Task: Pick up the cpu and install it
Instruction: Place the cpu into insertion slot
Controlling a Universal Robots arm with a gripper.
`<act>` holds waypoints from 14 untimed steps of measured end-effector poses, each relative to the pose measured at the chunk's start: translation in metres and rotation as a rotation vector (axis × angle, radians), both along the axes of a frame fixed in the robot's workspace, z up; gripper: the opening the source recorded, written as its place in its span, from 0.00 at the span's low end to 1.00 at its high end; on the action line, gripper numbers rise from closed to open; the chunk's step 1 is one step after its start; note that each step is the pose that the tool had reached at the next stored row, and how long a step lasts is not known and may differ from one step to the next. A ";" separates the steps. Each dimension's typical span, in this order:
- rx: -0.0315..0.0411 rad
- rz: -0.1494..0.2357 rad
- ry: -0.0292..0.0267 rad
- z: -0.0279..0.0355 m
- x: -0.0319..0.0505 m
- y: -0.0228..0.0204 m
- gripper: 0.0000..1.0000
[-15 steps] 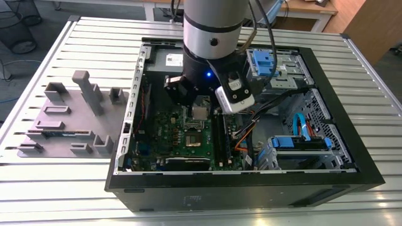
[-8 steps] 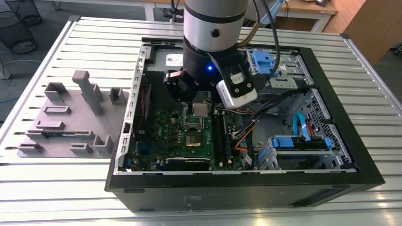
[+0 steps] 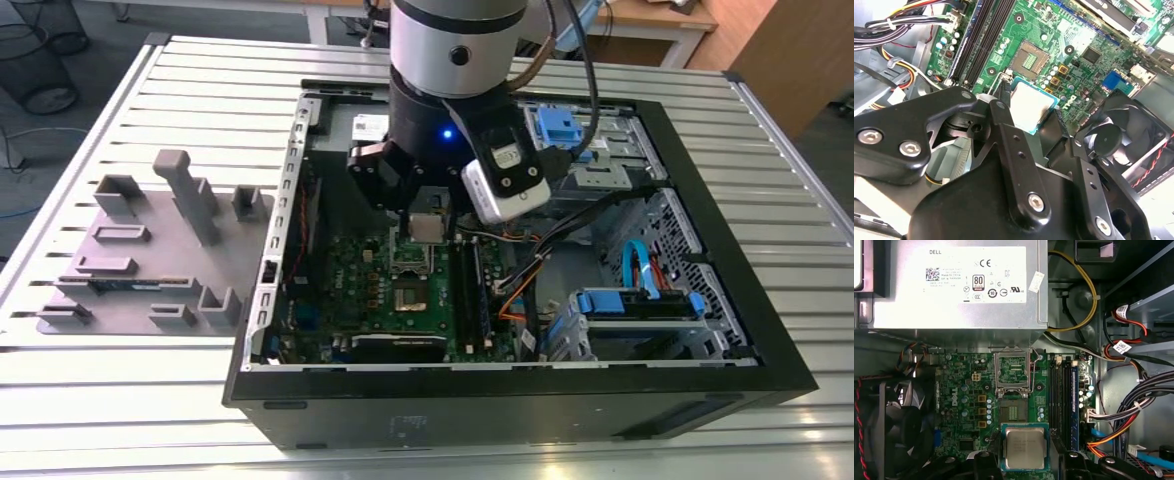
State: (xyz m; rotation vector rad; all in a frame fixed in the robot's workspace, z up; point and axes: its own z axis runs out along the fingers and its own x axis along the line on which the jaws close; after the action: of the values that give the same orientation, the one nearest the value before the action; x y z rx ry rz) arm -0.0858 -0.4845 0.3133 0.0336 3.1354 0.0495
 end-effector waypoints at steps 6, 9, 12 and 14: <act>0.0000 0.000 -0.0002 0.0068 0.0000 0.0000 0.47; 0.0000 0.000 -0.0002 0.0068 0.0000 0.0000 0.47; -0.0002 0.000 -0.0001 0.0063 0.0000 0.0000 0.47; -0.0004 0.000 -0.0002 0.0001 -0.0005 0.0000 0.47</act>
State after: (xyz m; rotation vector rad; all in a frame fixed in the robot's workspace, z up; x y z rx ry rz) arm -0.0863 -0.4845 0.3133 0.0337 3.1352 0.0489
